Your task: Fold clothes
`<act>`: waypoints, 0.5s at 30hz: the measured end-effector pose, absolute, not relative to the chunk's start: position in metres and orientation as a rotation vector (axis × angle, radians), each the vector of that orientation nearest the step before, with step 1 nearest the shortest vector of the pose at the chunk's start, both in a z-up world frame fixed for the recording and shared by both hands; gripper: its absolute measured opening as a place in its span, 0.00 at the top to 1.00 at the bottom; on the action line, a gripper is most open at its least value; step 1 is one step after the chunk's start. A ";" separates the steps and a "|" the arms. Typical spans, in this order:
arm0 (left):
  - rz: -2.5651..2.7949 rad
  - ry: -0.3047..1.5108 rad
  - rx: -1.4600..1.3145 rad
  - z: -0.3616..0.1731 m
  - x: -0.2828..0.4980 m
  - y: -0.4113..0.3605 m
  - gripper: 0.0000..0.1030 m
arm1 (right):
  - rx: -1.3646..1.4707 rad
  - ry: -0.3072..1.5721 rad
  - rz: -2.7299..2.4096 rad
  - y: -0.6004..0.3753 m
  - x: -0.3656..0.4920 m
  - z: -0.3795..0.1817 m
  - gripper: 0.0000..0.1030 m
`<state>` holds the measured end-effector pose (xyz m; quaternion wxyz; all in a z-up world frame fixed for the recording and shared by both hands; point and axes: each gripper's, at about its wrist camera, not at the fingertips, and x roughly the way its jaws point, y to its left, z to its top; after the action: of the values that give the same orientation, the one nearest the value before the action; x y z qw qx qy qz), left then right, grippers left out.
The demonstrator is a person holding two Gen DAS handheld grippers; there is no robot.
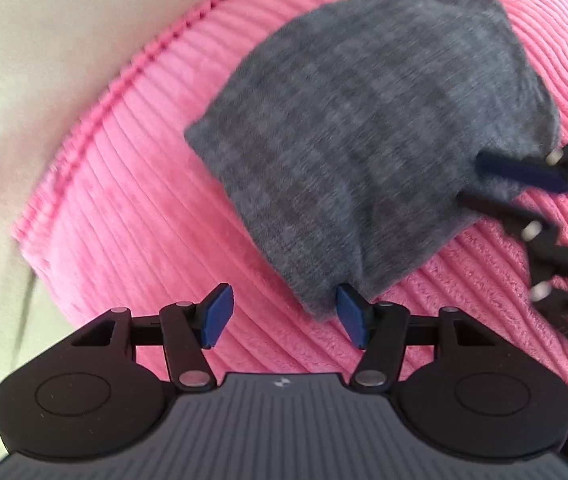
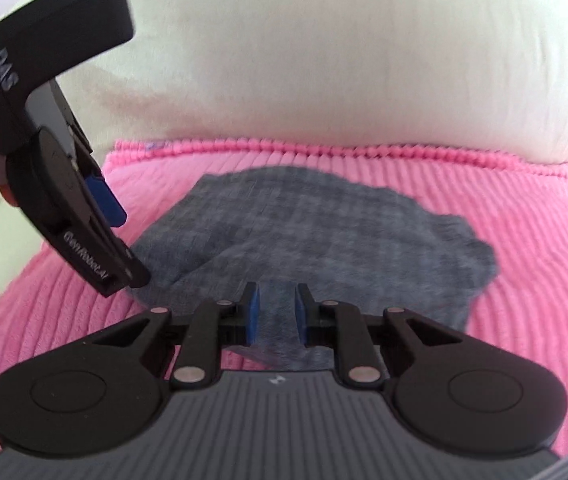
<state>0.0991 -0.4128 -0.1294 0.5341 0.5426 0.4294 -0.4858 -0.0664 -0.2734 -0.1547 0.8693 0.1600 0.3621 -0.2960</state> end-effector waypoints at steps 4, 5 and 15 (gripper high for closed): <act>-1.176 0.995 1.342 -0.109 0.115 -0.384 0.40 | 0.366 0.720 -0.655 -0.265 -0.058 -0.140 0.83; -1.173 0.986 1.359 -0.105 0.120 -0.377 0.40 | 0.385 0.686 -0.659 -0.263 -0.057 -0.132 0.83; -1.239 0.912 1.320 -0.094 0.146 -0.396 0.40 | 0.349 0.718 -0.610 -0.247 0.015 -0.165 0.82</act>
<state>0.1463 -0.3960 -0.0938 0.5288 0.5526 0.3820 -0.5188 0.0151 -0.2471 -0.1648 0.8763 0.1671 0.3443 -0.2925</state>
